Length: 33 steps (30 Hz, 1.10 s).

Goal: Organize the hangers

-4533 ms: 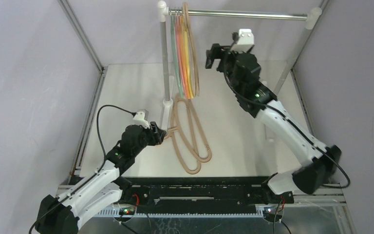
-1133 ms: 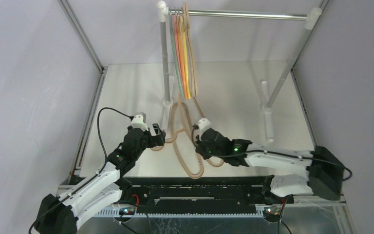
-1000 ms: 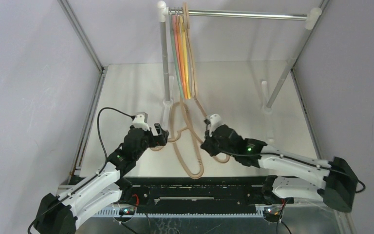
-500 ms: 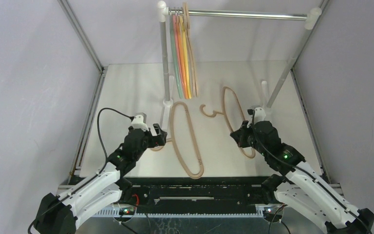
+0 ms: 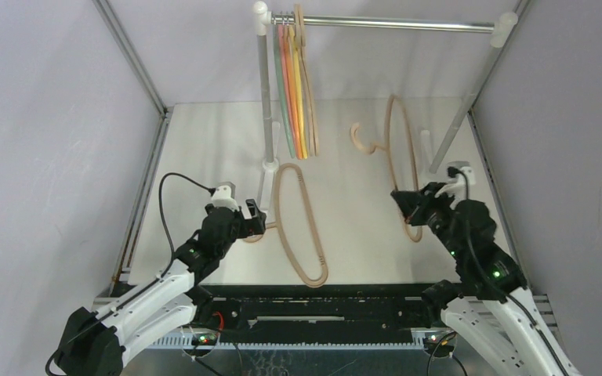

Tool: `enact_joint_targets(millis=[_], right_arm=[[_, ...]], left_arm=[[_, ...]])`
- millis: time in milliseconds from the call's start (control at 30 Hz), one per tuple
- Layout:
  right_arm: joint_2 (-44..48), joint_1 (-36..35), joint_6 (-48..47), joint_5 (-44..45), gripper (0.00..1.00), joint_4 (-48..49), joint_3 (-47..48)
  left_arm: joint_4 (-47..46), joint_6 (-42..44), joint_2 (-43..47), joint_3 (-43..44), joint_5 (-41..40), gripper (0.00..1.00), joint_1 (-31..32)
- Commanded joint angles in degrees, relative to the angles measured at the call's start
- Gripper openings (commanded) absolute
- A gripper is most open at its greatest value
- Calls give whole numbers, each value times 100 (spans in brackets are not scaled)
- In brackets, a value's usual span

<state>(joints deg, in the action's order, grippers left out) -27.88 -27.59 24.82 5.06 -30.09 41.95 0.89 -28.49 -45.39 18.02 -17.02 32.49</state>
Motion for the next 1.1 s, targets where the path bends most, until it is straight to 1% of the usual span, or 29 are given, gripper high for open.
enact_joint_targets(millis=[0, 233, 500, 633, 733, 867, 1067], right_arm=[[136, 183, 286, -91, 0, 946, 685], [-590, 470, 669, -728, 0, 1969, 1210], [-1565, 926, 1241, -1440, 0, 3421, 1411], [-1921, 1001, 1408, -1664, 0, 3836, 1568], [-2076, 1031, 1503, -1778, 0, 4124, 1603], [-2231, 1054, 1636, -1953, 0, 4358, 1696], [-2437, 1110, 1692, -1839, 0, 4454, 1880]], left_arm=[[60, 47, 28, 34, -398, 100, 20], [136, 28, 107, 27, -614, 99, 20], [281, 54, 101, 133, -1110, 100, -21], [326, 106, 187, 193, -1189, 100, -139], [363, 94, 286, 144, -1199, 100, -299], [403, 63, 381, 91, -1117, 99, -779], [411, 10, 270, 160, -1085, 100, -1330]])
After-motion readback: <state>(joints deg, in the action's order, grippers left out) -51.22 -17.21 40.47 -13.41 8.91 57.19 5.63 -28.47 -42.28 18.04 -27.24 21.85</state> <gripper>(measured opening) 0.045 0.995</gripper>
